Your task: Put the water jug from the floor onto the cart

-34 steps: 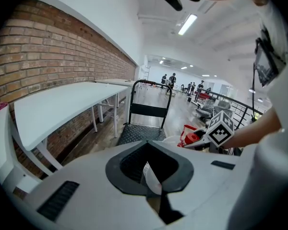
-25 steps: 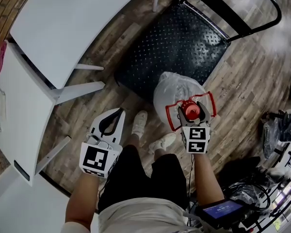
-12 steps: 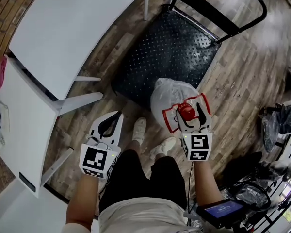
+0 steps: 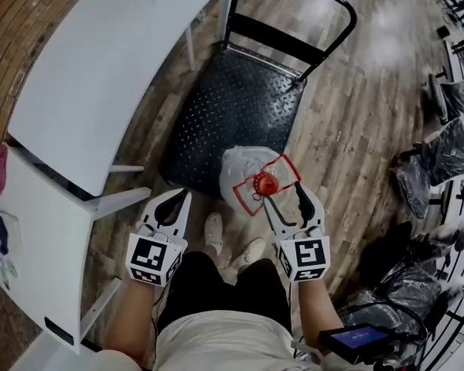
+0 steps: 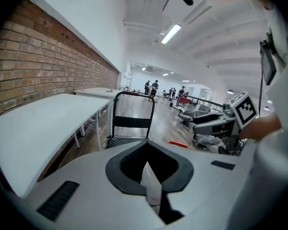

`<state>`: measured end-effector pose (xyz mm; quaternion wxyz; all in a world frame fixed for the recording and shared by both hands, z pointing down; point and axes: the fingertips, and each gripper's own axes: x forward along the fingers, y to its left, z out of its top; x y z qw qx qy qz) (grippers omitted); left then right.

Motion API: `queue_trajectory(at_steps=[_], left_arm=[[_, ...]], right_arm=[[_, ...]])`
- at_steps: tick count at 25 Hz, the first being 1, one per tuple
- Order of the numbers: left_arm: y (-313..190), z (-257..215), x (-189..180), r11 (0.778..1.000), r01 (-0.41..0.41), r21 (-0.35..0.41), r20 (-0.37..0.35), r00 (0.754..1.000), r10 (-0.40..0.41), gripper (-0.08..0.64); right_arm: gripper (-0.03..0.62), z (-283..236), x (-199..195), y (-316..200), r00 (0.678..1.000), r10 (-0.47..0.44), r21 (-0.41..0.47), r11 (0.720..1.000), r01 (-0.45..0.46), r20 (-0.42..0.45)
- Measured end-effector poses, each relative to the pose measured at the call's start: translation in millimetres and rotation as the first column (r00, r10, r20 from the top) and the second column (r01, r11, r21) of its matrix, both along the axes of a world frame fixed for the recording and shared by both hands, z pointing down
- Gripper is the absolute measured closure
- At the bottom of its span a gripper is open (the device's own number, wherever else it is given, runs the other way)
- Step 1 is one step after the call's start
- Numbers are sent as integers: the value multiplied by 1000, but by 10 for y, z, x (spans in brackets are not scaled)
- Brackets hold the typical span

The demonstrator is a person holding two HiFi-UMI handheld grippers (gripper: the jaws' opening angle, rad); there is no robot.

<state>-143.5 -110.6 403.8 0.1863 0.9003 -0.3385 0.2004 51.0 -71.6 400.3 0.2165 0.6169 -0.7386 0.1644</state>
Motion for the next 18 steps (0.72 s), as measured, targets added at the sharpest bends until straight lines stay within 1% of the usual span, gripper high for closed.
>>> queue_trajectory(at_steps=[4, 8, 11, 13, 15, 16, 18], left_arm=[[96, -179, 125, 999, -30, 22, -12, 999, 30, 558], [202, -358, 247, 997, -53, 62, -15, 998, 54, 558], [396, -540, 353, 993, -71, 93, -21, 997, 73, 558], [596, -670, 428, 986, -99, 135, 2, 995, 99, 558], [818, -806, 505, 972, -143, 189, 43, 990, 138, 558], [937, -875, 547, 966, -163, 202, 47, 987, 157, 558], [1181, -992, 598, 962, -186, 202, 23, 982, 185, 558]], right_arm=[[325, -255, 125, 275, 999, 49, 33, 998, -49, 9], [358, -458, 245, 529, 996, 88, 84, 992, -89, 16], [390, -617, 358, 773, 993, 120, 123, 985, -121, 10], [423, -741, 415, 984, 990, 140, 156, 978, -140, 9], [459, -842, 428, 1195, 989, 150, 185, 971, -148, 7], [465, -885, 424, 1292, 989, 151, 195, 970, -149, 6], [477, -978, 392, 1482, 988, 152, 212, 966, -150, 9]])
